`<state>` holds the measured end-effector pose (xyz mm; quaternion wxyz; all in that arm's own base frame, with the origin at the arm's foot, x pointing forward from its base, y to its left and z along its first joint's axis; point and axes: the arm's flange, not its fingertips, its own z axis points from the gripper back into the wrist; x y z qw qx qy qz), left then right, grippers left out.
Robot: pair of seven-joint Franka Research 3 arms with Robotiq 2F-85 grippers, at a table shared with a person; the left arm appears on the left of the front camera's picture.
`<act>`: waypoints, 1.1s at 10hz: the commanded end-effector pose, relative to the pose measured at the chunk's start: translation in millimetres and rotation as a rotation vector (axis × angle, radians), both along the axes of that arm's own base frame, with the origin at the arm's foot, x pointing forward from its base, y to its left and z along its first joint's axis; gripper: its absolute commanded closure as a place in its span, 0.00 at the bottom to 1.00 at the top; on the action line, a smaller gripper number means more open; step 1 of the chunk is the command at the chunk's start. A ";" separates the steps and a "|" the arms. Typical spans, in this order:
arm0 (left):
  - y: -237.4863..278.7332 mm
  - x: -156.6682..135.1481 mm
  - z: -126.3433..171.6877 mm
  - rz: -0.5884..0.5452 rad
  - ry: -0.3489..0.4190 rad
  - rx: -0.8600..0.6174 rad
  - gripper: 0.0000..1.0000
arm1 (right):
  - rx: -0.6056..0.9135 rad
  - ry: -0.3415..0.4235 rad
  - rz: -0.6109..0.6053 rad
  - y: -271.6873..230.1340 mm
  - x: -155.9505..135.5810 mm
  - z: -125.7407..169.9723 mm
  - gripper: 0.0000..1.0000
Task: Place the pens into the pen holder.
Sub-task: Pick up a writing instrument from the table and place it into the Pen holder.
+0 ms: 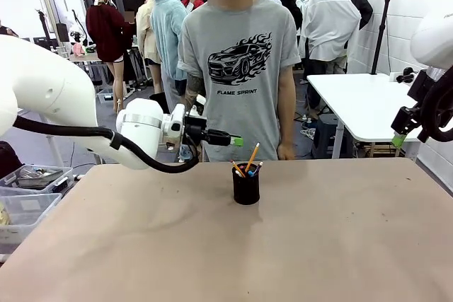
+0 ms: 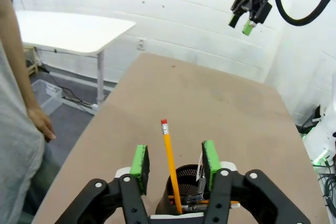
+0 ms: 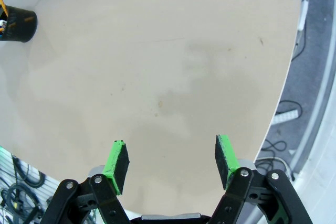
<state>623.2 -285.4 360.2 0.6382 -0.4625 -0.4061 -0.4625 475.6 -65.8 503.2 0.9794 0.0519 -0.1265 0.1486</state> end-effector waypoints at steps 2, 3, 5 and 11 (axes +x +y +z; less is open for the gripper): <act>57.1 -20.3 52.4 0.114 -0.008 0.185 0.06 | 0.003 -0.014 0.012 -1.5 0.2 -0.8 0.17; 83.9 -25.7 77.3 0.154 0.018 0.338 0.06 | 0.003 -0.014 0.012 -1.5 0.2 -0.8 0.17; 149.0 -47.6 125.8 0.342 0.071 0.675 0.06 | 0.003 -0.014 0.012 -1.5 0.2 -0.8 0.17; 287.9 -144.6 149.7 0.836 0.541 1.170 0.06 | 0.003 -0.014 0.012 -1.5 0.2 -0.8 0.17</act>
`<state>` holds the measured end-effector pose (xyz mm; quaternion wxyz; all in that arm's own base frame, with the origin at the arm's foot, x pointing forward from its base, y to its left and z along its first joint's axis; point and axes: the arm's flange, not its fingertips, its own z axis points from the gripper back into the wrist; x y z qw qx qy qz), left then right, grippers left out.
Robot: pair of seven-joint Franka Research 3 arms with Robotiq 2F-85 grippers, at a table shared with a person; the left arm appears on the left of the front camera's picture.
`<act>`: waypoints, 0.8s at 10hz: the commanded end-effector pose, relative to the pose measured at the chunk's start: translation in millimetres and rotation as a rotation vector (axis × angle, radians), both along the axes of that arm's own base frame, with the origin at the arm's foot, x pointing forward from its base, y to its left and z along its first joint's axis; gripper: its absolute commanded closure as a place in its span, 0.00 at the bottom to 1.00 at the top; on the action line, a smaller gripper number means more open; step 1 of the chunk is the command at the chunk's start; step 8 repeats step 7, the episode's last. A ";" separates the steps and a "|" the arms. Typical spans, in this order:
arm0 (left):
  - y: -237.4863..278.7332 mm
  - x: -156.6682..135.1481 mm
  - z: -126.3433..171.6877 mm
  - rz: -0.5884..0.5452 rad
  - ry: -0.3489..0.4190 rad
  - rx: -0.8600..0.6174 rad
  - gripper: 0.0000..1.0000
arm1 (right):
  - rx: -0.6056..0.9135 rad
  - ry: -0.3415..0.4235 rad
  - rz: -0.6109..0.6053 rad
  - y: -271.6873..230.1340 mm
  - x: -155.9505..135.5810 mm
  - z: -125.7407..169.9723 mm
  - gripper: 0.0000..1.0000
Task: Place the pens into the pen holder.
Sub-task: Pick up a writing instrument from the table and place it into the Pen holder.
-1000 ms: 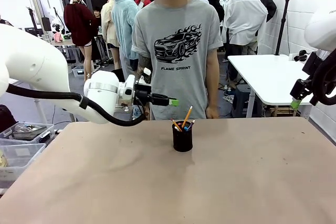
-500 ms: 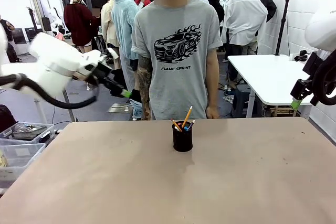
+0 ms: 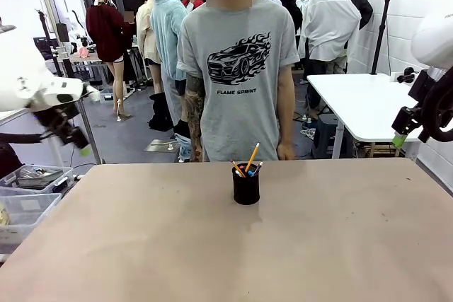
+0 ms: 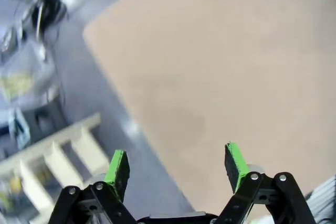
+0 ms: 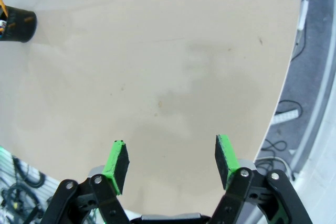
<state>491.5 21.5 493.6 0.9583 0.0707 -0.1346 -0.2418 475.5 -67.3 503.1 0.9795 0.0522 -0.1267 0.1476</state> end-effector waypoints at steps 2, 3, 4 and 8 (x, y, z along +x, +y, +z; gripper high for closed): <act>6.9 -47.3 6.9 0.254 0.182 -0.040 0.06 | 0.002 -0.014 0.014 0.0 0.3 -0.6 0.17; 20.5 -58.3 -2.3 0.332 0.184 -0.042 0.06 | 0.002 -0.014 0.014 0.0 0.3 -0.6 0.17; 29.5 -62.6 -12.9 0.360 0.159 -0.067 0.06 | 0.002 -0.014 0.014 0.0 0.3 -0.6 0.17; 27.0 -60.1 -2.0 0.324 0.212 -0.015 0.06 | 0.002 -0.014 0.014 0.0 0.3 -0.6 0.17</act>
